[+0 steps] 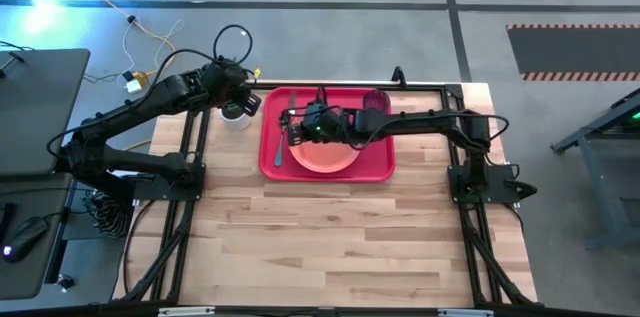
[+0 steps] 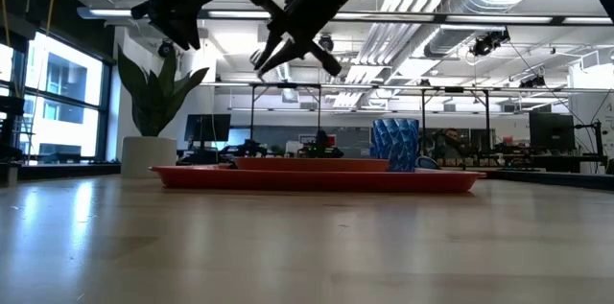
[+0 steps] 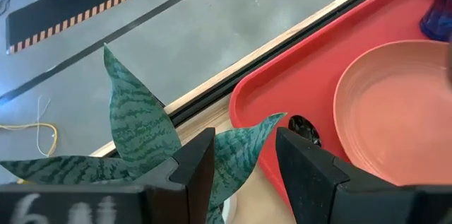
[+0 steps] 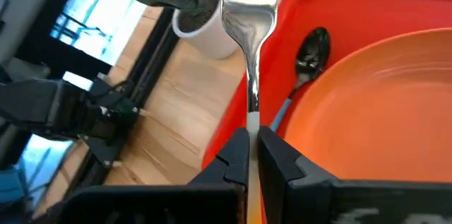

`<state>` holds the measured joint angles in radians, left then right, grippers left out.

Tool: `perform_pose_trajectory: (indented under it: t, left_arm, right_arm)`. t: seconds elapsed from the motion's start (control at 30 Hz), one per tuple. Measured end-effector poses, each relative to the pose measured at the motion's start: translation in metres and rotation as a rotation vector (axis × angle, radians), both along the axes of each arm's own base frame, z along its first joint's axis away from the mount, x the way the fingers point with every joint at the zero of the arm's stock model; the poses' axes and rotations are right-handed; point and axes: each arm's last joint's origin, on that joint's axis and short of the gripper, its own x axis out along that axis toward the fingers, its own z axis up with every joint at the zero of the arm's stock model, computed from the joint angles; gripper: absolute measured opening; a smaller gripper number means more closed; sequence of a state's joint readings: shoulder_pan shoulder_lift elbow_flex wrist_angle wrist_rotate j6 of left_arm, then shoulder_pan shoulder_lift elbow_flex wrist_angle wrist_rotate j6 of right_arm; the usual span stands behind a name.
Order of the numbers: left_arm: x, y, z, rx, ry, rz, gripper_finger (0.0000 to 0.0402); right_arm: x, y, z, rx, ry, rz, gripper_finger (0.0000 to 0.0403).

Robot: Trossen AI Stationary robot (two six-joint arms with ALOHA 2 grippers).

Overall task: Pick and place plate/cup/fork/spoon on tray
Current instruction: Put the orange fork on the pink tray to the left side of the blue spoon

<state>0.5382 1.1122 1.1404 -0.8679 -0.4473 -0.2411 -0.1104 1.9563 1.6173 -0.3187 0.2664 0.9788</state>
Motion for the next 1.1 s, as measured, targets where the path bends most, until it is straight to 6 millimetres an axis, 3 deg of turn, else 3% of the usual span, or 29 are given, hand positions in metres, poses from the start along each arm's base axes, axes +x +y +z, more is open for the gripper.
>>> perform_pose_trajectory:
  t: [0.43, 0.8, 0.97, 1.1]
  left_arm:
    - [0.000, -0.001, -0.001, -0.015, 0.003, -0.030, 0.0141]
    - [-0.002, 0.003, 0.000, 0.019, 0.068, -0.065, 0.0141]
    - [-0.005, 0.007, 0.000, 0.033, 0.100, -0.076, 0.0141]
    - [-0.006, 0.009, 0.000, 0.033, 0.099, -0.062, 0.0141]
  right_arm:
    - [0.027, -0.008, -0.024, 0.076, -0.210, -0.134, 0.0000]
    - [0.028, -0.042, -0.004, -0.004, -0.408, -0.245, 0.0000]
    - [0.029, -0.055, 0.021, -0.075, -0.358, -0.249, 0.0000]
    - [0.031, -0.061, 0.030, -0.101, -0.241, -0.246, 0.0000]
